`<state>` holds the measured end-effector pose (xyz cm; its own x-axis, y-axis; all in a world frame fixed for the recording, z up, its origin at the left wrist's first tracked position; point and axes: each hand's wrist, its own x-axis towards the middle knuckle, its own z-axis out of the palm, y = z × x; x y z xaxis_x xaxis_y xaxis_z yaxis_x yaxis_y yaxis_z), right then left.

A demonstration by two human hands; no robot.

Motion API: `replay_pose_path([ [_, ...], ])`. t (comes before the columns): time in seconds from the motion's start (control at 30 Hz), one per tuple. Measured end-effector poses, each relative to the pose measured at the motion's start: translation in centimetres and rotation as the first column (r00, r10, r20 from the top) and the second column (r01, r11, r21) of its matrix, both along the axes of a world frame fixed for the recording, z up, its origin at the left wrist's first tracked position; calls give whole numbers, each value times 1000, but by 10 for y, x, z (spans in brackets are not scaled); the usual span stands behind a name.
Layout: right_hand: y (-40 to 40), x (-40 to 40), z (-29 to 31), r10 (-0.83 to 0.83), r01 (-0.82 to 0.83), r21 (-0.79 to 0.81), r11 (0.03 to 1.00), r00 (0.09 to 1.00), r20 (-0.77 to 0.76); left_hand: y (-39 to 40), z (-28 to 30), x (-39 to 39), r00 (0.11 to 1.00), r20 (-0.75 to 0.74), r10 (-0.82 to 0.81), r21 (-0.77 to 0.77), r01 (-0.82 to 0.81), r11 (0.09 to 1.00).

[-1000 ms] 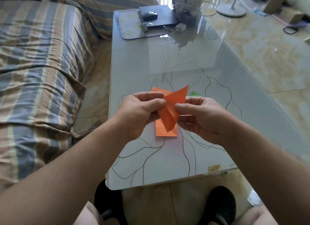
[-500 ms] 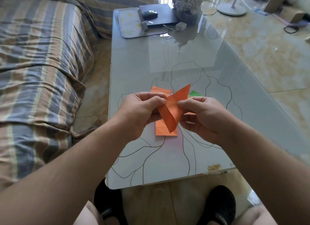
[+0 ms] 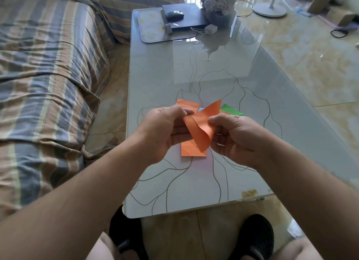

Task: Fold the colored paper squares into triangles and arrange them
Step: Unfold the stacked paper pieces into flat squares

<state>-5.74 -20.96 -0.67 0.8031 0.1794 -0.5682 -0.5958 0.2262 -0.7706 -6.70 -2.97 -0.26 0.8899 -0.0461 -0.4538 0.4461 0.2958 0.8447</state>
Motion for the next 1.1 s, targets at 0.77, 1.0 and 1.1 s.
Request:
replay_pose_path([
  [0.77,0,0,-1,43,-43,-67,997,999,-2,3,-5,1,995,36,-98,165,91,982],
  [1.0,-1,2,-4,35,-31,-106,994,999,37,2,-5,0,994,29,-109,164,103,981],
  [1.1,-2,3,-5,22,-16,-117,993,998,56,1,-4,-1,992,26,-122,158,116,981],
])
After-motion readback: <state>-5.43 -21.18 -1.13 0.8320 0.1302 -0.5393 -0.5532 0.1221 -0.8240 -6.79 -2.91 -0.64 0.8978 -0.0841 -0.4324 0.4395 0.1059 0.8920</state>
